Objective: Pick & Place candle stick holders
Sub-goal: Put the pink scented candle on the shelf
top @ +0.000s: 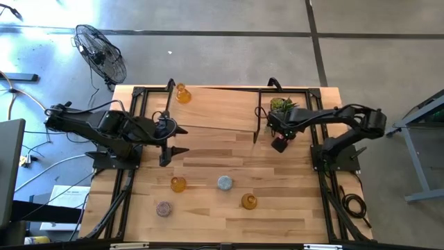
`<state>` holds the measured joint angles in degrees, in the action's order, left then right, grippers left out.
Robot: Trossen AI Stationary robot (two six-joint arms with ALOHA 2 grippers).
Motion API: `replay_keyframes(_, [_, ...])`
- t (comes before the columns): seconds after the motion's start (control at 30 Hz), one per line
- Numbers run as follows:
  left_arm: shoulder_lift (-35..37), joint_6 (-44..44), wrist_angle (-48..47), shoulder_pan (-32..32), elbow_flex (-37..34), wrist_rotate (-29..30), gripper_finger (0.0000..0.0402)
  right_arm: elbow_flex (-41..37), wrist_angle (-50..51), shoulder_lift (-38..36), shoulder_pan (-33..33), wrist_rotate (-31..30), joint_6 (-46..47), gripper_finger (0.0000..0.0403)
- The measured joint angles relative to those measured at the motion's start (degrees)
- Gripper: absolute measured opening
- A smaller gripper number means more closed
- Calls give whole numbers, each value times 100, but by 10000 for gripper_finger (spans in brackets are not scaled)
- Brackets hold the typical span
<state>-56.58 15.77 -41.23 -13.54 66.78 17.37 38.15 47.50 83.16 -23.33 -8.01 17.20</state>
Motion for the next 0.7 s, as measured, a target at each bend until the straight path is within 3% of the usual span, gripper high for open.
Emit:
replay_keyframes(0.33, [0,0,174,1,-43,2,309,-17,1303,-1163,753,-52,926,290])
replay_keyframes(0.7, [0,-2,250,2,-43,2,309,388,1738,-2410,1554,-101,1888,290])
